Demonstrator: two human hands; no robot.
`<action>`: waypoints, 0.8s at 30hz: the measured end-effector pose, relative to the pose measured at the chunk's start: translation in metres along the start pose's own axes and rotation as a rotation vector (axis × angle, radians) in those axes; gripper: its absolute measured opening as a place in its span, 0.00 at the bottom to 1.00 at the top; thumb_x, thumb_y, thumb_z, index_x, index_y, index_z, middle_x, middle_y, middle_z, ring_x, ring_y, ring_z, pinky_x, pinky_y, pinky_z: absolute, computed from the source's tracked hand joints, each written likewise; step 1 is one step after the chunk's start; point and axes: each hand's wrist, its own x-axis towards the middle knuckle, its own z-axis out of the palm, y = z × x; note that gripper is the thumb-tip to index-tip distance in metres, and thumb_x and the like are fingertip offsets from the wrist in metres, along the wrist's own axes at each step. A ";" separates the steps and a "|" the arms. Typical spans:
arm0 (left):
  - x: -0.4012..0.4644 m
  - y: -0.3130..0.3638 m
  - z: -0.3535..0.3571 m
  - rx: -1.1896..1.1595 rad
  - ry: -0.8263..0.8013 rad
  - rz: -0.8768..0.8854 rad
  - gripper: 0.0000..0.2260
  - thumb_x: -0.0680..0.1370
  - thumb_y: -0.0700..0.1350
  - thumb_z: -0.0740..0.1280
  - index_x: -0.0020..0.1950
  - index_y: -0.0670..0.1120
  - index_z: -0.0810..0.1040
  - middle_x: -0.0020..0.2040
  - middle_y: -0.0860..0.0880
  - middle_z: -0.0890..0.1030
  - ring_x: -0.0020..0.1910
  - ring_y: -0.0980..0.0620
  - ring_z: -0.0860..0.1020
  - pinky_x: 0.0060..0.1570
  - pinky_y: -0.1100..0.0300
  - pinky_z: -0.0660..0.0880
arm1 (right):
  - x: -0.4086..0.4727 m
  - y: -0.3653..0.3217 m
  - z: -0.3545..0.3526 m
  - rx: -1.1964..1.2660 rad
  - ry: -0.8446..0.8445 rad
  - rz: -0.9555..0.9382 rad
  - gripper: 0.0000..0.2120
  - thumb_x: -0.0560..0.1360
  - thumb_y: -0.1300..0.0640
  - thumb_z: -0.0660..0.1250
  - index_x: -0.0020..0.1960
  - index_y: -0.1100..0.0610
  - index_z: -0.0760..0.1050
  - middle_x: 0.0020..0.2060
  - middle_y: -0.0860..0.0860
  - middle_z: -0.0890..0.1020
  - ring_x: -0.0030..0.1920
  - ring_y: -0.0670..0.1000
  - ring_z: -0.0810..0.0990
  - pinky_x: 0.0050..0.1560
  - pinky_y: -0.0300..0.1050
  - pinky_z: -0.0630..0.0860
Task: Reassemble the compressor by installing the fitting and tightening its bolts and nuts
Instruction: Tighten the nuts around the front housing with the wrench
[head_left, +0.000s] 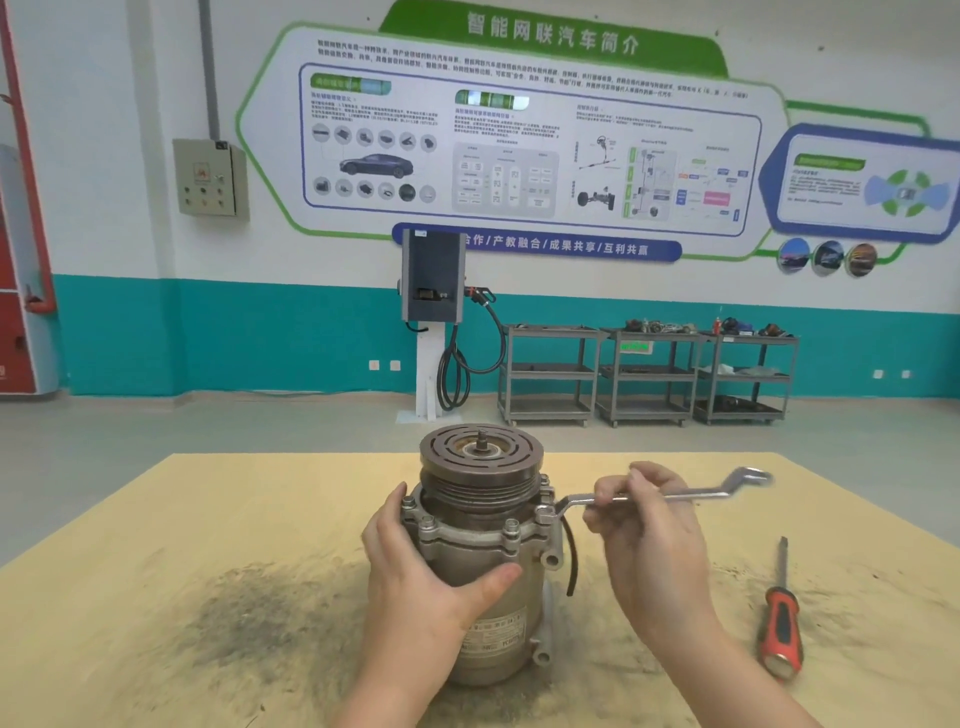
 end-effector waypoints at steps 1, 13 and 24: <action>-0.001 0.001 -0.001 -0.001 -0.002 0.001 0.56 0.48 0.80 0.68 0.70 0.68 0.49 0.56 0.71 0.54 0.66 0.60 0.61 0.67 0.58 0.64 | -0.012 0.001 -0.002 -0.073 -0.051 -0.124 0.04 0.83 0.58 0.55 0.50 0.54 0.67 0.33 0.54 0.80 0.34 0.52 0.77 0.36 0.40 0.75; 0.001 0.001 0.003 0.002 -0.001 0.005 0.55 0.51 0.75 0.71 0.73 0.64 0.50 0.57 0.69 0.54 0.69 0.55 0.64 0.67 0.55 0.67 | -0.051 -0.013 0.036 -0.940 -0.306 -0.674 0.12 0.79 0.51 0.58 0.46 0.57 0.76 0.42 0.45 0.80 0.44 0.43 0.78 0.45 0.36 0.75; 0.004 -0.002 0.004 0.025 -0.008 0.027 0.53 0.53 0.74 0.71 0.72 0.65 0.49 0.56 0.69 0.52 0.66 0.59 0.60 0.67 0.59 0.60 | 0.018 -0.026 0.014 0.040 0.101 0.250 0.11 0.79 0.70 0.51 0.54 0.57 0.65 0.26 0.56 0.78 0.24 0.52 0.72 0.28 0.42 0.70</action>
